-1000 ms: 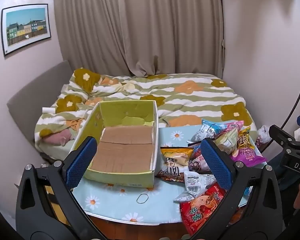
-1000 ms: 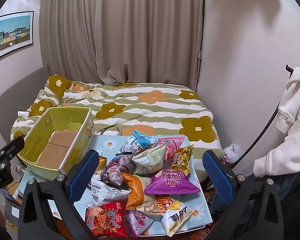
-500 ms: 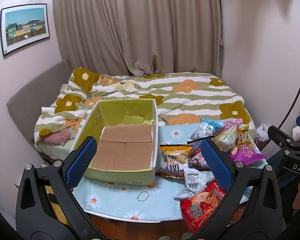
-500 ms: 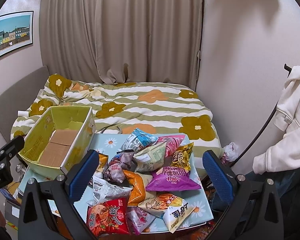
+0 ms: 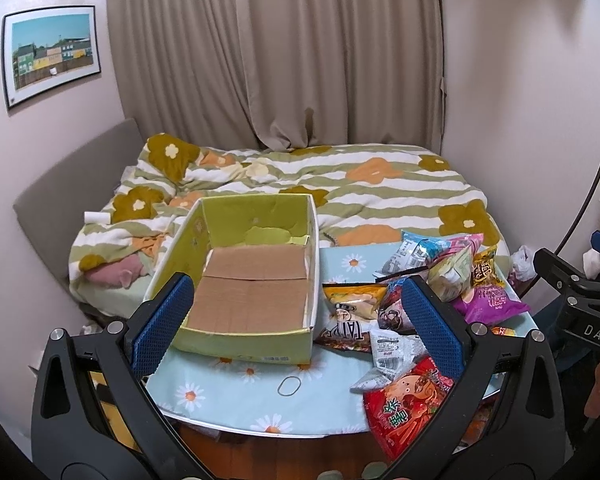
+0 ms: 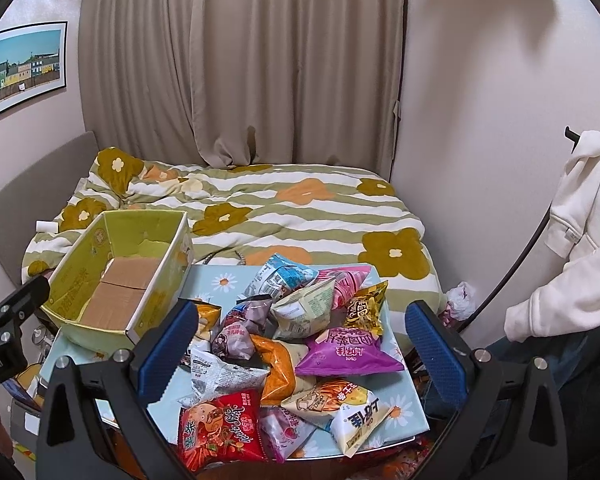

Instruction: Organize snacks

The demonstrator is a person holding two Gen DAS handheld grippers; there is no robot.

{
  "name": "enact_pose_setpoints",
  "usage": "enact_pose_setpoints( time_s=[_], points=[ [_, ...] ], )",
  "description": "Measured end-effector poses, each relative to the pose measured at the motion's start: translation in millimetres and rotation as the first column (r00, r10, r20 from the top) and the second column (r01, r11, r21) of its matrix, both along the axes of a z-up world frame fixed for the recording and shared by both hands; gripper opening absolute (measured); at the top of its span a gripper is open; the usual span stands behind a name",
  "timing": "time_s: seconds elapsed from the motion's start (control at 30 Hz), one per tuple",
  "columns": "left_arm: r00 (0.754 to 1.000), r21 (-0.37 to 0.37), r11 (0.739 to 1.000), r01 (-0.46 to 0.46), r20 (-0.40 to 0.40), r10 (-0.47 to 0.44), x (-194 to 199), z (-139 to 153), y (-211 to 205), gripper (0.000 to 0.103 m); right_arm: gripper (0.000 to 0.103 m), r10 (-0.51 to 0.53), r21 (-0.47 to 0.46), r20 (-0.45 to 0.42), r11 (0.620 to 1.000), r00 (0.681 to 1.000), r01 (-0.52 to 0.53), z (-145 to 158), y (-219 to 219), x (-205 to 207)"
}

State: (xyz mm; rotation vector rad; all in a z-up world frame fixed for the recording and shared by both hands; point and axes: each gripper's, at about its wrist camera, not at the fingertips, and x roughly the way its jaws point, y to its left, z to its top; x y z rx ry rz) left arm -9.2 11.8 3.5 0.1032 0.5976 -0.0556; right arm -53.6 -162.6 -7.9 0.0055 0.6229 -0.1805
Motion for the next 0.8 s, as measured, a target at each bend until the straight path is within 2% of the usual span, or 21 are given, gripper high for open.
enact_pose_setpoints(
  time_s=[0.8],
  points=[
    [1.000, 0.002, 1.000, -0.001, -0.003, 0.001, -10.2, -0.6, -1.2, 0.103, 0.103, 0.000, 0.011, -0.005, 1.000, 1.000, 0.000, 0.7, -2.7, -4.7]
  ],
)
